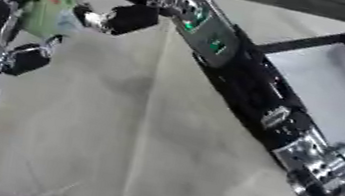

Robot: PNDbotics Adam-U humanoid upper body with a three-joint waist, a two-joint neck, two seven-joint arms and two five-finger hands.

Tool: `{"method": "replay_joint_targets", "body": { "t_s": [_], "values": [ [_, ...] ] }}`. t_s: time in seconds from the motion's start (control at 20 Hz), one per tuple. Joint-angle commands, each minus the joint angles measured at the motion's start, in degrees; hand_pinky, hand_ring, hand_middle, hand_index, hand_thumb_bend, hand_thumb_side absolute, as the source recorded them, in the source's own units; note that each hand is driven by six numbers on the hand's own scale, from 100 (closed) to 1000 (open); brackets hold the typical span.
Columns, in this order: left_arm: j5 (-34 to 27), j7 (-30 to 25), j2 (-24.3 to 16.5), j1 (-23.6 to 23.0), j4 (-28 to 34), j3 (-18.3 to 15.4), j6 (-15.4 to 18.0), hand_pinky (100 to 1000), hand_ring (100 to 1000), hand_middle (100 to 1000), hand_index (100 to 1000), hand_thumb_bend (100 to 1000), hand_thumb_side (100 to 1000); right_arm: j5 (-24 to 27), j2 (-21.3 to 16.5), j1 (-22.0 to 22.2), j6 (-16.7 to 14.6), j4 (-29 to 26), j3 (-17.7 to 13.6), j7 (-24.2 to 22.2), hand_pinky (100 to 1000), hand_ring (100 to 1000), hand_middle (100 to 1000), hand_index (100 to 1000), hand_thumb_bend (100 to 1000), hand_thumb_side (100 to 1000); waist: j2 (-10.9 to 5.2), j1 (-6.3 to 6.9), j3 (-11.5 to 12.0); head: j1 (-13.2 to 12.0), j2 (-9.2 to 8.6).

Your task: Pick up the objects with one hand, pass them to the other hand, and then place them into the box on the other side of the table.

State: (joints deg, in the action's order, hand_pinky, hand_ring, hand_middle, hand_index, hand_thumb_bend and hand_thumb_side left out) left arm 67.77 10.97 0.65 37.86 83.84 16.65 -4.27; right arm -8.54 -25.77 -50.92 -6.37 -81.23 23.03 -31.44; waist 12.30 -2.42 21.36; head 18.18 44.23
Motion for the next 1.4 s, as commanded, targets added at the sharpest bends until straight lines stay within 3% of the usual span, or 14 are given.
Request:
{"method": "replay_joint_targets", "body": {
  "t_s": [0.05, 0.55, 0.85, 0.9, 1.1, 1.4],
  "values": [
    [0.6, 0.3, 0.8, 1.7, 1.5, 0.6, 0.4, 749, 650, 534, 506, 199, 100, -1.0, 0.1, -1.1, -0.1, 0.5, 0.0, -2.0, 1000, 976, 1000, 1000, 100, 703, 0.08, -0.36, 0.2, 0.4, -0.11],
    [0.0, 1.6, 1.1, 1.8, 0.7, 0.9, -1.6, 734, 620, 490, 519, 246, 100, 0.8, 0.0, -1.2, -0.7, -0.3, 0.0, -5.2, 1000, 967, 1000, 1000, 100, 669, 0.38, -0.35, 0.1, 0.6, -0.11],
    [-0.8, 2.5, 1.3, 2.1, 0.8, 1.5, -0.6, 736, 619, 490, 524, 241, 100, 2.3, 0.1, -1.5, 0.2, -1.1, 0.5, -9.6, 1000, 956, 1000, 1000, 100, 670, 0.60, -0.28, 0.2, 0.9, -0.11],
    [-0.9, 2.6, 1.3, 2.1, 0.9, 1.6, -0.4, 734, 611, 488, 528, 245, 100, 2.3, 0.1, -1.5, 0.3, -1.2, 0.4, -9.8, 1000, 953, 1000, 1000, 100, 623, 0.61, -0.27, 0.2, 1.0, -0.11],
    [-1.7, 3.7, 1.3, 2.2, 1.1, 1.9, -0.1, 731, 601, 486, 535, 270, 100, 2.3, -0.1, -1.4, -0.2, -1.3, 0.0, -8.8, 1000, 957, 1000, 1000, 100, 570, 0.70, -0.30, 0.2, 1.0, -0.11],
    [-2.1, 3.4, 1.3, 1.9, 0.2, 1.8, -2.0, 728, 595, 484, 540, 294, 100, 3.6, -0.7, -1.7, -1.4, -2.4, -0.4, -5.5, 1000, 958, 1000, 1000, 100, 439, 0.82, -0.34, 0.0, 1.0, -0.11]
  ]
}}
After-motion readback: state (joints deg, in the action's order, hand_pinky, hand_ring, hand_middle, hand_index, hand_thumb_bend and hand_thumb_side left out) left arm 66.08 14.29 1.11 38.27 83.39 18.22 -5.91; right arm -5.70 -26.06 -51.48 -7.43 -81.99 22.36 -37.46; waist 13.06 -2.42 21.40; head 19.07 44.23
